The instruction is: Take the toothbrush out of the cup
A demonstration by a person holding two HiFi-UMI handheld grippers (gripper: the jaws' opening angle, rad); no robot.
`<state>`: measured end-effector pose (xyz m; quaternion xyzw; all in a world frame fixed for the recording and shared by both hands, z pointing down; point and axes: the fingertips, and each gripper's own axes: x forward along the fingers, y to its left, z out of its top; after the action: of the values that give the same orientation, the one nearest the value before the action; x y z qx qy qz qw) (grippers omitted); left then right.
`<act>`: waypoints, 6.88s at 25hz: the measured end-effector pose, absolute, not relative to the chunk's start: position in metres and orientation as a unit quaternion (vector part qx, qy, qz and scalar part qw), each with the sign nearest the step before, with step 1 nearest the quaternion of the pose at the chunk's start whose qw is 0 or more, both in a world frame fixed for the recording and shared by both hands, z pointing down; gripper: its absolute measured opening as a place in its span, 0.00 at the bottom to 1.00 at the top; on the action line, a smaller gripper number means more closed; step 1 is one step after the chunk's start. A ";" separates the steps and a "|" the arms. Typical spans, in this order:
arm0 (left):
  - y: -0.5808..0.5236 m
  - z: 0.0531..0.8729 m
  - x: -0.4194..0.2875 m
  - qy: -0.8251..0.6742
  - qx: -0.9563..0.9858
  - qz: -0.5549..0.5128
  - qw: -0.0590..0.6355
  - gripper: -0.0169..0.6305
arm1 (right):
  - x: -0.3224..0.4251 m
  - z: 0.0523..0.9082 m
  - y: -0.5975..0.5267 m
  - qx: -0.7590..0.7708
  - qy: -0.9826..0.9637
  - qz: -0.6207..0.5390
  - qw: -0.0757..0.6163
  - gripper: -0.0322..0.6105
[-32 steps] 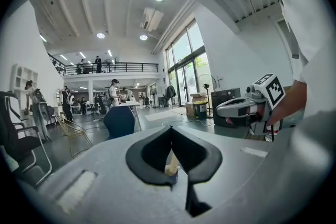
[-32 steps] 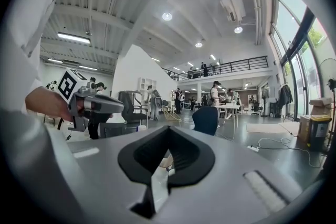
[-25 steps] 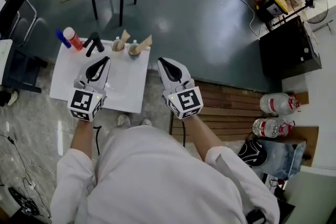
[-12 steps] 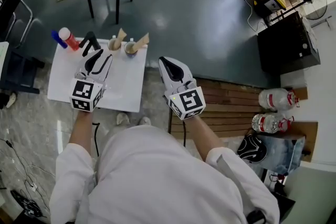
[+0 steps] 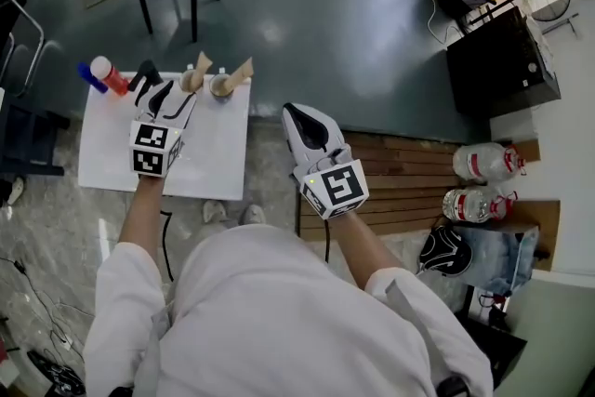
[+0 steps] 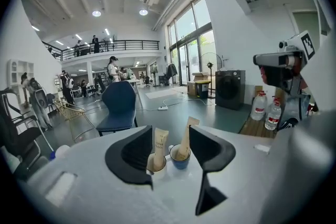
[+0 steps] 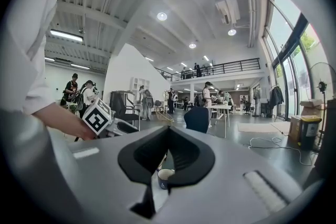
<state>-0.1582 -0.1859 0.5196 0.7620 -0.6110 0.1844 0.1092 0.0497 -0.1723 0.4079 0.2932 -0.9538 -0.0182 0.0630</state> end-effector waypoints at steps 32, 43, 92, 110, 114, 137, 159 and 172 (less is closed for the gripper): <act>-0.268 0.659 -0.181 -0.570 0.739 0.294 0.207 0.38 | 0.108 0.406 -0.189 0.389 -0.917 -0.019 0.091 0.05; -0.286 0.687 -0.182 -0.560 0.733 0.318 0.217 0.38 | 0.127 0.412 -0.193 0.415 -0.904 -0.016 0.104 0.05; -0.309 0.718 -0.175 -0.542 0.742 0.319 0.234 0.09 | 0.161 0.421 -0.194 0.452 -0.883 -0.005 0.128 0.05; -0.294 0.646 -0.183 -0.568 0.751 0.278 0.189 0.08 | 0.130 0.415 -0.192 0.411 -0.905 -0.011 0.105 0.05; -0.286 0.627 -0.187 -0.575 0.752 0.268 0.180 0.08 | 0.120 0.414 -0.190 0.397 -0.912 -0.011 0.099 0.05; -0.217 0.510 -0.210 -0.617 0.748 0.213 0.123 0.08 | 0.062 0.415 -0.182 0.322 -0.944 0.003 0.075 0.05; -0.150 0.425 -0.195 -0.640 0.747 0.163 0.072 0.08 | 0.040 0.414 -0.185 0.291 -0.954 -0.002 0.067 0.05; -0.116 0.394 -0.190 -0.653 0.743 0.138 0.049 0.08 | 0.026 0.416 -0.182 0.273 -0.960 -0.003 0.067 0.05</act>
<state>-0.1902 -0.1160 0.3937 0.7430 -0.6531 0.1378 0.0488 0.0260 -0.1824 0.4157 0.2732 -0.9596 -0.0028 0.0670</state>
